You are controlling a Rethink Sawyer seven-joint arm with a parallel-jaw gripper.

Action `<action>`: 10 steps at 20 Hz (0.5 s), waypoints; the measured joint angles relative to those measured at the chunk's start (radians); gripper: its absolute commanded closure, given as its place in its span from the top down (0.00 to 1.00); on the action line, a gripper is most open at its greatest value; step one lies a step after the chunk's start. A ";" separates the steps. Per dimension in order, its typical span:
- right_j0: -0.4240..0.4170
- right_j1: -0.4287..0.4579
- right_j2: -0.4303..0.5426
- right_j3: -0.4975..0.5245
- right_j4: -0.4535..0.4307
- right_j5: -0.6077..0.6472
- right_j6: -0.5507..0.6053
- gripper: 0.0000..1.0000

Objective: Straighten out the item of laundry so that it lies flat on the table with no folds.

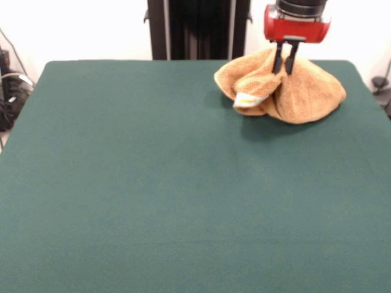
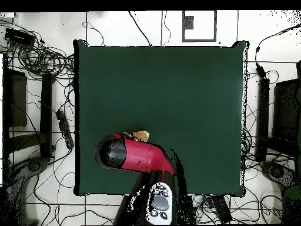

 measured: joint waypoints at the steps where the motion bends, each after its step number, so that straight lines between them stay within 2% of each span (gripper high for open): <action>1: -0.010 -0.007 0.006 0.004 -0.013 -0.007 0.000 0.00; 10: -0.143 -0.070 0.052 0.035 -0.123 -0.070 0.000 0.00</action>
